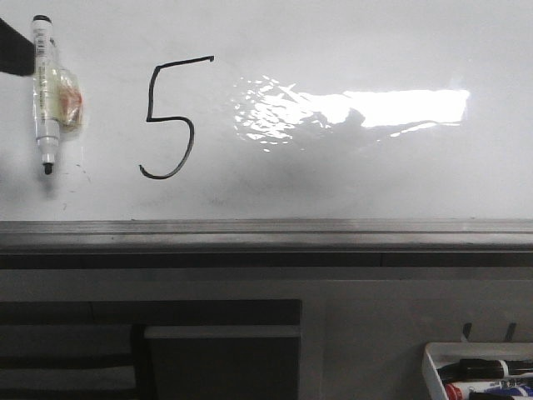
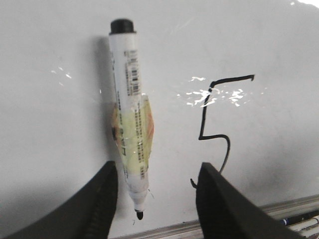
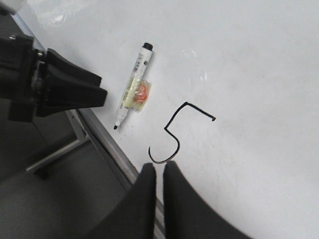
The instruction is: Write number 5 on whiteboard
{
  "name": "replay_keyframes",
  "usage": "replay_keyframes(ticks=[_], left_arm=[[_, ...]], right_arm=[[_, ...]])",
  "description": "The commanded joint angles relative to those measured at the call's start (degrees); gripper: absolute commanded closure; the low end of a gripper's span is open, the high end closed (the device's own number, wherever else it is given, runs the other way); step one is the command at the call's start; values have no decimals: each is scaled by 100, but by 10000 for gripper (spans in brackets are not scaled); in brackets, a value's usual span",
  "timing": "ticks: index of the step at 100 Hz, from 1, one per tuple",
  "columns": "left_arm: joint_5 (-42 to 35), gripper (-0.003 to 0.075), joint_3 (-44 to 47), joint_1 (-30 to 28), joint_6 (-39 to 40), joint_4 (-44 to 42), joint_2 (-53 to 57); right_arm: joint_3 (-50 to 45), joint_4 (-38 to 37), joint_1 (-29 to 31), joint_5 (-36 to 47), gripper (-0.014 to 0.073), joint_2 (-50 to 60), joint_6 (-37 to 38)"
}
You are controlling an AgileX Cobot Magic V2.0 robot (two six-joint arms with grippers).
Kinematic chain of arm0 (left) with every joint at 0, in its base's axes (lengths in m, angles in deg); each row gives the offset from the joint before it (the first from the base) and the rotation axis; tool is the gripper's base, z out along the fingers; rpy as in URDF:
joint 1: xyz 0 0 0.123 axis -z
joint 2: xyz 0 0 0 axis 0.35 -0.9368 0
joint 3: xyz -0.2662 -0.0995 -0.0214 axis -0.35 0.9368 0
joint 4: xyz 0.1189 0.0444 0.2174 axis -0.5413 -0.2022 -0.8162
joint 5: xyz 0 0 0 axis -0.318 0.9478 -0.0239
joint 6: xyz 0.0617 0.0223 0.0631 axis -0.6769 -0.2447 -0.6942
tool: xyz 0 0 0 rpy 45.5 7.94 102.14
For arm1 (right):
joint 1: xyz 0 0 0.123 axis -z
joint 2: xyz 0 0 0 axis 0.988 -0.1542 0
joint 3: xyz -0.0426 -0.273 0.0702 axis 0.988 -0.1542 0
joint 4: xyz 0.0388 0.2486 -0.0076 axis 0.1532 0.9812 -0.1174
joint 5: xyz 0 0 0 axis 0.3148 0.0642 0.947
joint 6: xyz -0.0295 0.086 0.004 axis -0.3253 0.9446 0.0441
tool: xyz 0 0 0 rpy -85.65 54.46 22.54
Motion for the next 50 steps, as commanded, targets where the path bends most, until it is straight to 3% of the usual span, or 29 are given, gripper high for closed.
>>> replay_keyframes(ticks=[1,14,33,50], left_arm=[[-150,470,-199,-16,26,-235,552],[-159,738,-120,-16,26,-592,1459],[-273,741,352,-16,15,-1377,2642],[-360,741,1096,-16,15,-1550,3511]], right_arm=[[-309,-29,42,893,652,498,-58],[-1469,-29,42,1843,652,1351,-58],[-3378,-29,42,3253,653,3022,-58],[-4713,-42,42,3583,654,4431,-58]])
